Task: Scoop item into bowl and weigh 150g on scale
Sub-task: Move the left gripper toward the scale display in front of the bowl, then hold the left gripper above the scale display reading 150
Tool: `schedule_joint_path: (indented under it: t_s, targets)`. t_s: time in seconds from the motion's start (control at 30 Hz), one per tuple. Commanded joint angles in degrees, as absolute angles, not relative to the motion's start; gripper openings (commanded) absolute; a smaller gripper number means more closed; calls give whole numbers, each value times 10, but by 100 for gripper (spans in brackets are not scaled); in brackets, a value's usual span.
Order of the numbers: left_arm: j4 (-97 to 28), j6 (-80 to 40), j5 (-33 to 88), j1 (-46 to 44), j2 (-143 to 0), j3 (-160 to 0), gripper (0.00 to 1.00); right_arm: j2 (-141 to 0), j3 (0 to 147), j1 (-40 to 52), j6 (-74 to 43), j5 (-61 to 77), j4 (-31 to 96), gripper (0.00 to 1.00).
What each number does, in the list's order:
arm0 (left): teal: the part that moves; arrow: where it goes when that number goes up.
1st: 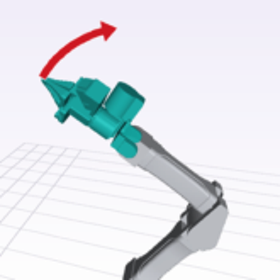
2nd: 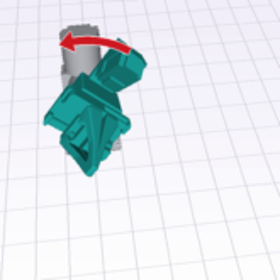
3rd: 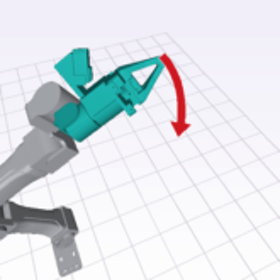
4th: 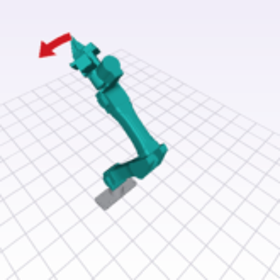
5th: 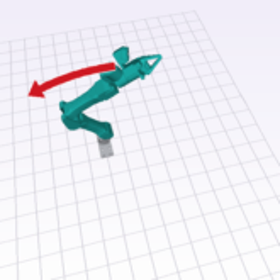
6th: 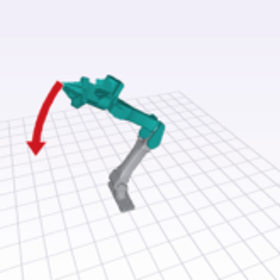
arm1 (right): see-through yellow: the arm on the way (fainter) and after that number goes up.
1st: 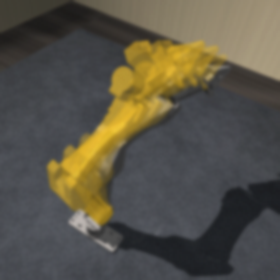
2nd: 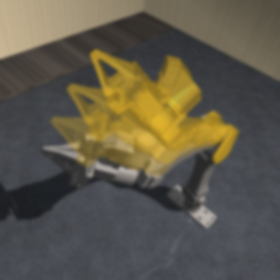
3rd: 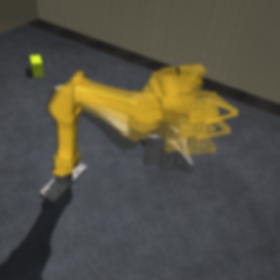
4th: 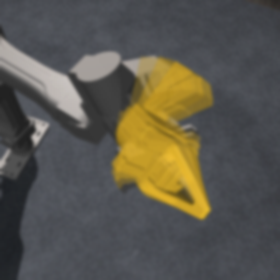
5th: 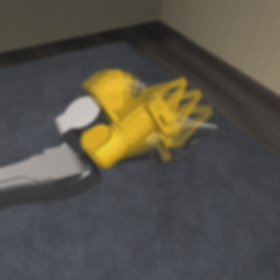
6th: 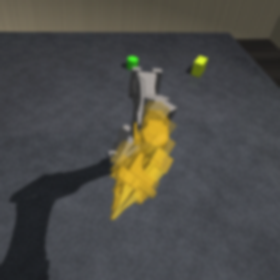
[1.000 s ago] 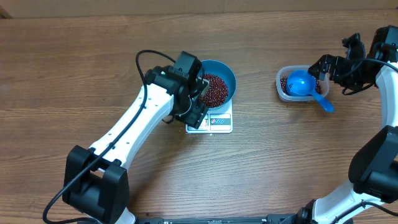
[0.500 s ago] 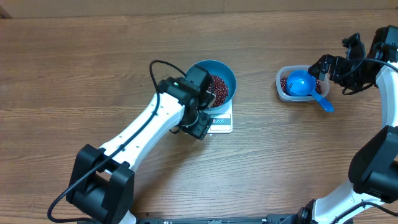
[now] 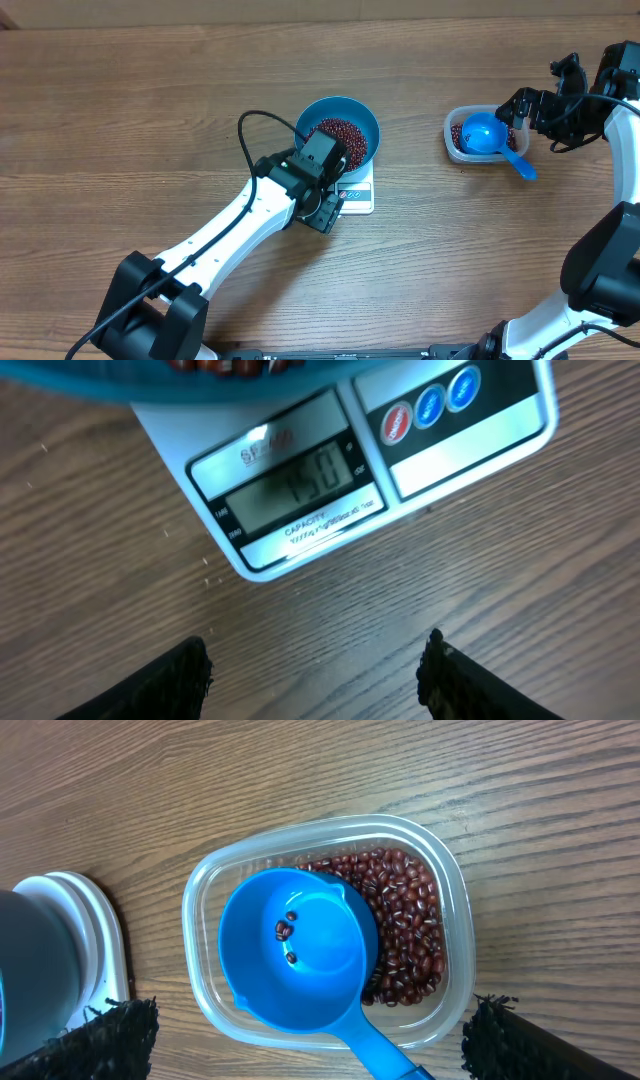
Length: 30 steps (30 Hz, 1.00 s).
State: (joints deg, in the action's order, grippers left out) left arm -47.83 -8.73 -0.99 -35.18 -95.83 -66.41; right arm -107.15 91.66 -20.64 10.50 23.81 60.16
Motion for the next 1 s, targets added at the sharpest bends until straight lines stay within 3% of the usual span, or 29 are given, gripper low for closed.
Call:
schedule_joint_path:
  t_s: [0.0,0.3,0.4,0.77,0.97]
  targets:
    - [-460,-99,-39,-352,-952,-656,71,-1068,931,-211,105,245,601,100]
    - [-432,-99,-30,-353,-952,-640,72,-1068,931,-211,105,245,601,100]
    - [-428,-99,-30,-353,-952,-639,79,-1068,931,-211,105,245,601,100]
    - [-432,-98,-18,-353,-953,-634,79,-1068,931,-211,105,245,601,100]
    - [-432,-19,-15,-353,-954,-629,81,-1068,931,-211,105,245,601,100]
